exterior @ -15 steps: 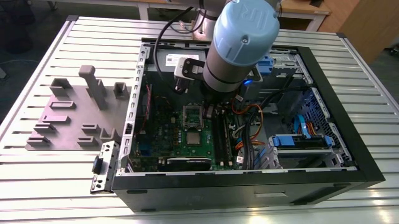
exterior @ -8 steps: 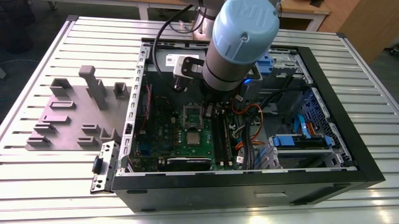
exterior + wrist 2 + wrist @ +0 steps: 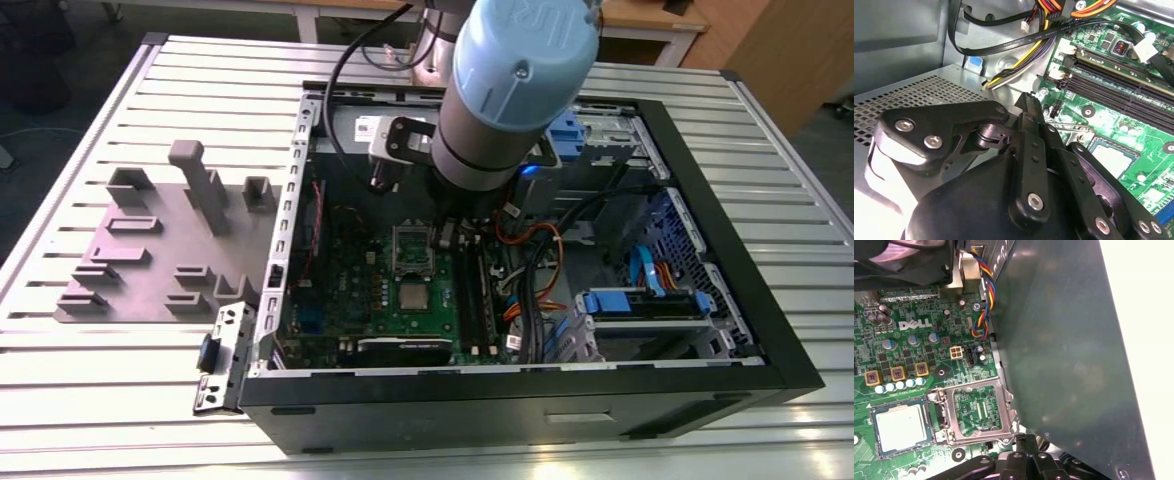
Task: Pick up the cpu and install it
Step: 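Close the cpu cover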
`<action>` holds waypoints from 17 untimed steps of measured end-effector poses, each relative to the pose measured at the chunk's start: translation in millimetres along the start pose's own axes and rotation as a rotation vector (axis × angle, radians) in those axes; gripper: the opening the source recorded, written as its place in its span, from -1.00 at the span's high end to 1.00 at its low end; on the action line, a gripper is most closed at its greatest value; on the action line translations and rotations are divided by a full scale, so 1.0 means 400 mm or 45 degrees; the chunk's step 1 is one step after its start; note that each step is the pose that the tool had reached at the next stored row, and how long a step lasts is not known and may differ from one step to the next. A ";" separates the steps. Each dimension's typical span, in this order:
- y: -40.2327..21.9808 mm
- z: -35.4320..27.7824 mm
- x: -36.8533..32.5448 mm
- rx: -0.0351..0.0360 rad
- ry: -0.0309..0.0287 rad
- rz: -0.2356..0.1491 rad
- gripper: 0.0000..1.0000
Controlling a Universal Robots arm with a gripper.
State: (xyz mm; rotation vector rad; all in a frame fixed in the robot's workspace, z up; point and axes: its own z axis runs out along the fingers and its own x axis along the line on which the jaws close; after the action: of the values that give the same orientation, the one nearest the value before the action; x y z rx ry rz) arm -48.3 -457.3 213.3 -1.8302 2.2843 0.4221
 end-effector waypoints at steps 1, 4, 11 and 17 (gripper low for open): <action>0.001 -0.002 0.000 0.0000 0.0000 0.000 0.79; 0.004 -0.006 -0.001 0.0000 0.0000 0.000 0.79; 0.010 -0.013 -0.003 0.0000 0.0000 0.000 0.79; 0.015 -0.018 -0.003 0.0000 -0.0001 0.000 0.79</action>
State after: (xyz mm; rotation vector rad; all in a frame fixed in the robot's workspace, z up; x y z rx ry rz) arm -53.4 -457.3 221.1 -1.8303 2.2841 0.4222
